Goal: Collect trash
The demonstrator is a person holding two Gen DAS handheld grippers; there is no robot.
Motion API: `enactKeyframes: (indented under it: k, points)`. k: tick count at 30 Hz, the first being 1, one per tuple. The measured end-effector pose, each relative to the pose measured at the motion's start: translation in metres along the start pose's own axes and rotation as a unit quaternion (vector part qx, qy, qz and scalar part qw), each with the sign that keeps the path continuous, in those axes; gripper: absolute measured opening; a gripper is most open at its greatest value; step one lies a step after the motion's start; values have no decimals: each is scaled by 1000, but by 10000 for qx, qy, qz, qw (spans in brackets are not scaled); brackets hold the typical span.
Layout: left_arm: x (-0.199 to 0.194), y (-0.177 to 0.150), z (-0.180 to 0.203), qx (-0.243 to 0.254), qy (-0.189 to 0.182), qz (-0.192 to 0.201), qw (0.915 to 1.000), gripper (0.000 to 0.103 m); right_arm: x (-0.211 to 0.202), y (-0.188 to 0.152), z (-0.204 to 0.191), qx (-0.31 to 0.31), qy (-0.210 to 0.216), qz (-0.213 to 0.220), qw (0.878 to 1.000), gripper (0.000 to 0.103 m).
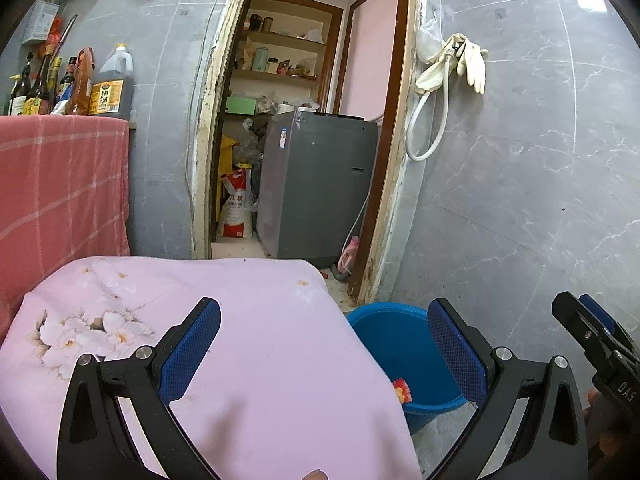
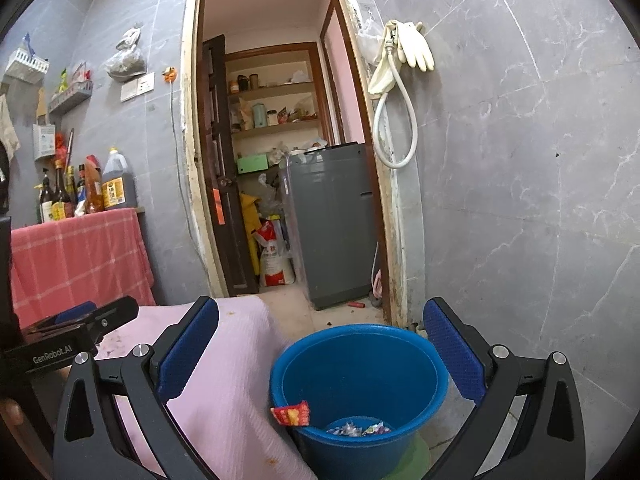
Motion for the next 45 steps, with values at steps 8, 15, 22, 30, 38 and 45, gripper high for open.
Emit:
enactKeyframes:
  k: [8, 15, 22, 30, 38, 45]
  points:
    - [-17, -14, 1, 35, 41, -52, 10000, 101, -15, -8, -3, -13, -10, 36, 10000, 103]
    - [-32, -23, 3, 8, 73, -60, 10000, 101, -28, -16, -5, -75, -81, 42, 9999, 103]
    - [-47, -33, 6, -65, 95, -79, 9999, 101, -40, -23, -9, -163, -81, 14, 9998, 103]
    - [-61, -47, 11, -31, 167, -46, 9998, 101, -50, -33, -14, -231, -68, -4, 9997, 103]
    - [-74, -54, 24, 103, 183, -8, 9998, 101, -59, -47, -14, -219, -135, -108, 9996, 103]
    - [-88, -67, 31, 173, 172, 4, 9997, 101, -70, -56, -18, -358, -154, -70, 9992, 103]
Point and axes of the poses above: each gripper's, at about its wrist camera, not at the fingertips, and x roughly the way its jaws point, z to its right, y to its top, the point moved 1 cm from there along x, roughly the way its jaws point, and after that the axes turned 15 degrees about x, right-handed, at the moved point
